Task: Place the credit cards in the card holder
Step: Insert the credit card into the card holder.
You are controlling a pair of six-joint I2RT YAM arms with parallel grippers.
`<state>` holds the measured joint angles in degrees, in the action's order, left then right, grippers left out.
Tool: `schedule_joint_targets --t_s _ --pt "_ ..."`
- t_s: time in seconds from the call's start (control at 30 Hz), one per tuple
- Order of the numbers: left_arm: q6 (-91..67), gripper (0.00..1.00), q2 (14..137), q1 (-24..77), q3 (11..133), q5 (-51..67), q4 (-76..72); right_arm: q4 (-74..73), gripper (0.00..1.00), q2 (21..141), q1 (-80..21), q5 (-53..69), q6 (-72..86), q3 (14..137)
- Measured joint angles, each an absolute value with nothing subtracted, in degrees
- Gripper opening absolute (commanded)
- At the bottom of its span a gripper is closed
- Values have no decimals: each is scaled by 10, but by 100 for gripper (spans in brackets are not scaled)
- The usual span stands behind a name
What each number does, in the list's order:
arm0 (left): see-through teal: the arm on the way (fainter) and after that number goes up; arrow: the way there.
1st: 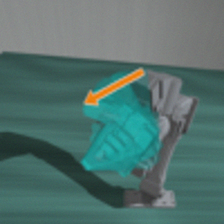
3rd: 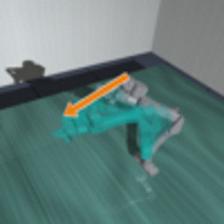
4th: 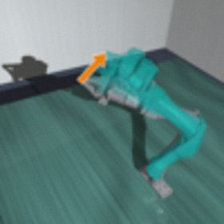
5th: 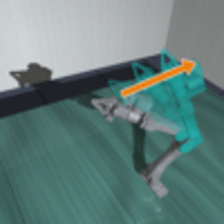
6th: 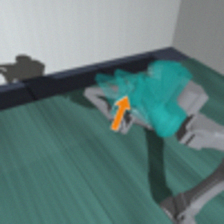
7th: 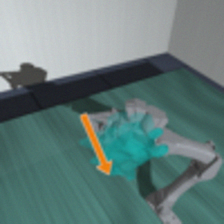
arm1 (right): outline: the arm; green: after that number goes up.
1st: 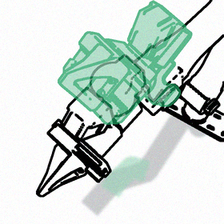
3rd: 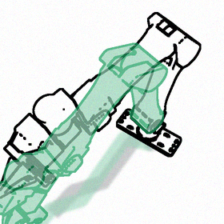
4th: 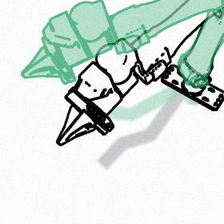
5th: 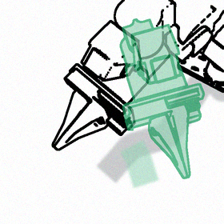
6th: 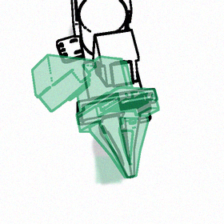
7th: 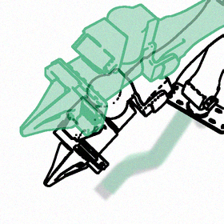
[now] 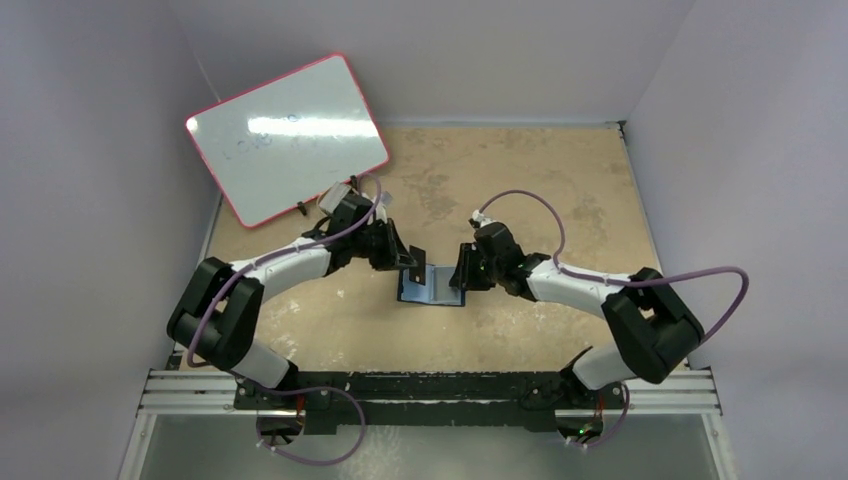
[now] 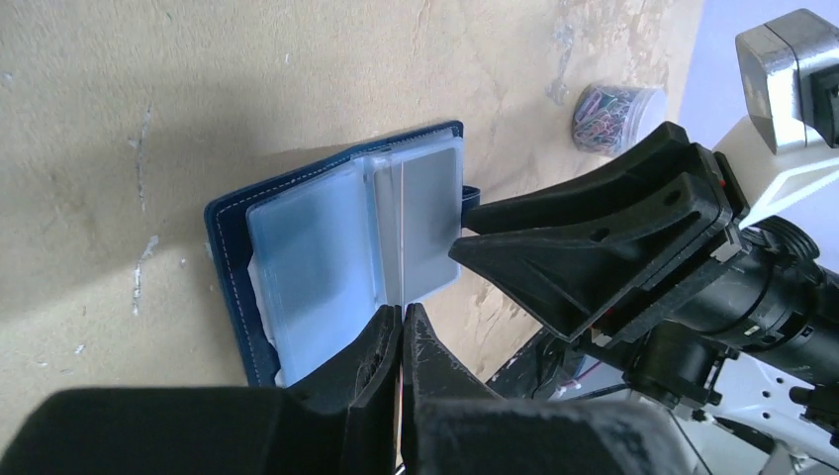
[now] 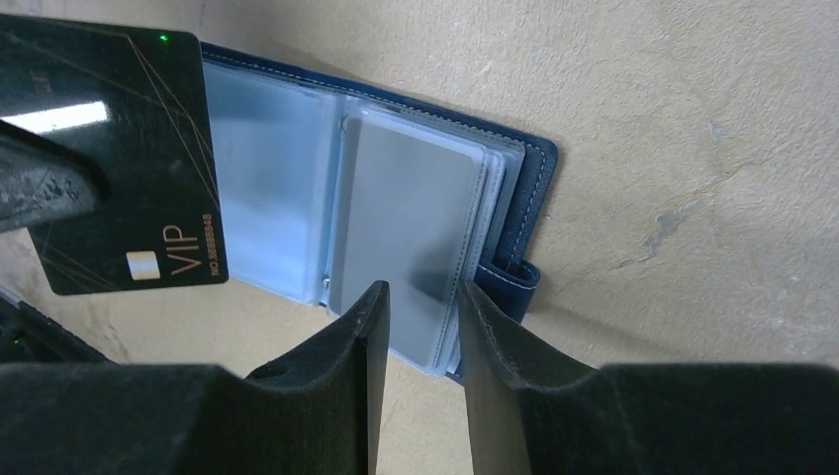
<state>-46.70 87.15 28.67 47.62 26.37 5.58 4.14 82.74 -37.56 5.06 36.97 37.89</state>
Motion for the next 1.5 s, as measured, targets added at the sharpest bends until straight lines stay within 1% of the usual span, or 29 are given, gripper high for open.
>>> schedule_joint_targets --t_s 0.23,0.37,0.5,0.9,1.5 --pt "-510 0 879 296 426 286 -32 42 34 858 -376 43 362 395" --pt "-530 0 911 301 400 299 -95 48 33 868 -376 40 360 399" --pt "-545 0 936 302 380 306 -123 50 32 869 -376 38 360 399" --pt "-556 0 950 310 376 302 -155 34 28 858 -376 25 360 399" --pt "-580 0 967 323 370 296 -180 31 27 858 -376 24 360 399"
